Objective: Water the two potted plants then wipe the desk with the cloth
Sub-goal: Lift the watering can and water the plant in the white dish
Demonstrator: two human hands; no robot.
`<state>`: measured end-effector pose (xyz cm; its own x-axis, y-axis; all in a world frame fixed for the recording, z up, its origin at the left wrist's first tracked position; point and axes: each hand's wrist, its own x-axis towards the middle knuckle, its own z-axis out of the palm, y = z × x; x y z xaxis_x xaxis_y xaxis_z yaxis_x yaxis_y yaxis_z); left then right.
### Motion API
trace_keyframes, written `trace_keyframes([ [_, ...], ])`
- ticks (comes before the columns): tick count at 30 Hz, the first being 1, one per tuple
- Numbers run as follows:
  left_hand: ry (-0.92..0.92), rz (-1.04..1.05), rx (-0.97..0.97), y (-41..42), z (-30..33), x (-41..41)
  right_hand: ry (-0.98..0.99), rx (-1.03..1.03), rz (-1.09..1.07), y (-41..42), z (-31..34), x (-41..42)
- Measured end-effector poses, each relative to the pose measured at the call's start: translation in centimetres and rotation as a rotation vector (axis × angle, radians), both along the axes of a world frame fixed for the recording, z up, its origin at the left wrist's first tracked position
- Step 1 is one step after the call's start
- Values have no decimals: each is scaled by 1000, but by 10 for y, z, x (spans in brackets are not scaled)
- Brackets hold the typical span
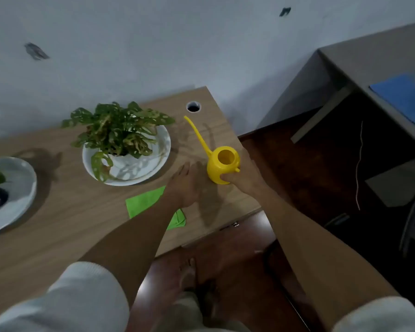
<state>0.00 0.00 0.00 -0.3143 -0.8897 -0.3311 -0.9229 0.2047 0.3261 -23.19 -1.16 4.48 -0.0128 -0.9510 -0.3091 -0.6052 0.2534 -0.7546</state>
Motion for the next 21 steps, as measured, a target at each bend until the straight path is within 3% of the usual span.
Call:
trace_keyframes([
  [9,75,62,47,-1,-36,-5,-165,-29,-118,-1,-22,6],
  [16,84,70,12,4,-54,-5,-148,-85,-347,16,-27,43],
  [21,78,72,24,4,-58,-3,-167,-106,-382,21,-26,57],
])
